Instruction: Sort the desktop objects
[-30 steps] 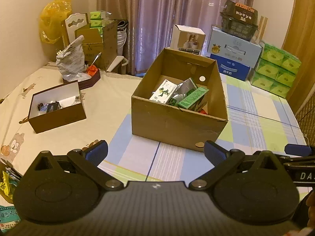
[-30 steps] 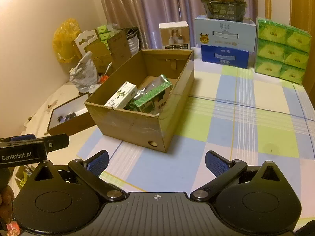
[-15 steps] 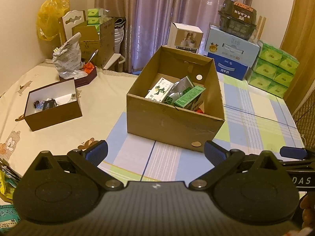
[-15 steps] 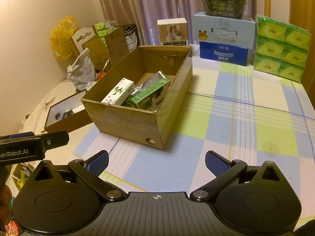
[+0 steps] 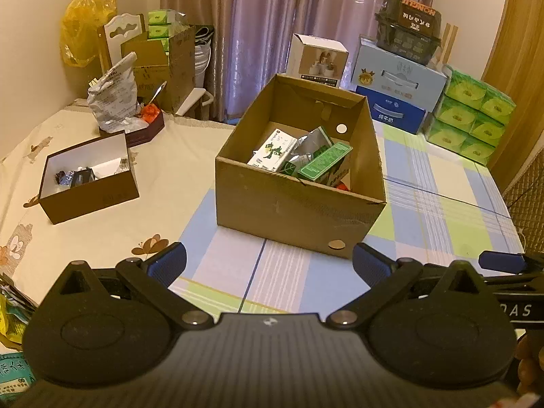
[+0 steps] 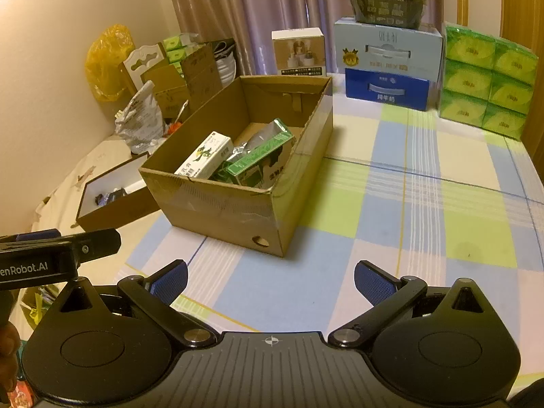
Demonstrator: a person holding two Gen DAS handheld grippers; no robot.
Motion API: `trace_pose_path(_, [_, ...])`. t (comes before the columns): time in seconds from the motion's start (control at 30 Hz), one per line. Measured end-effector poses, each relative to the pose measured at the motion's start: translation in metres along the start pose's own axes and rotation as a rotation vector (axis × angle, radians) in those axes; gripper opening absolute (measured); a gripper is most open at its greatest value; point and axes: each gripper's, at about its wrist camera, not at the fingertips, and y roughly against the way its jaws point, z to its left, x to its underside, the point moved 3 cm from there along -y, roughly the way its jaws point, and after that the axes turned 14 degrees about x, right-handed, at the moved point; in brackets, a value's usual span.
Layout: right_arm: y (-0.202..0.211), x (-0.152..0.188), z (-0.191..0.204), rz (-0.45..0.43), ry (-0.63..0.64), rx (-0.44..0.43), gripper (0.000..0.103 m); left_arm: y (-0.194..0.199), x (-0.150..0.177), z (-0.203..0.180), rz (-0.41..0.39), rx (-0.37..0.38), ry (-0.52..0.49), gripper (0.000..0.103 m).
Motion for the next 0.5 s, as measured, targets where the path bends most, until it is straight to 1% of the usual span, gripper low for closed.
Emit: trace_pose_path(0.5, [0.001,-0.0007,-0.0017,0.0,-0.004,0.0,0.101,-0.0012,0.0022,-0.0015,0.007,-0.001,-0.007,0.102])
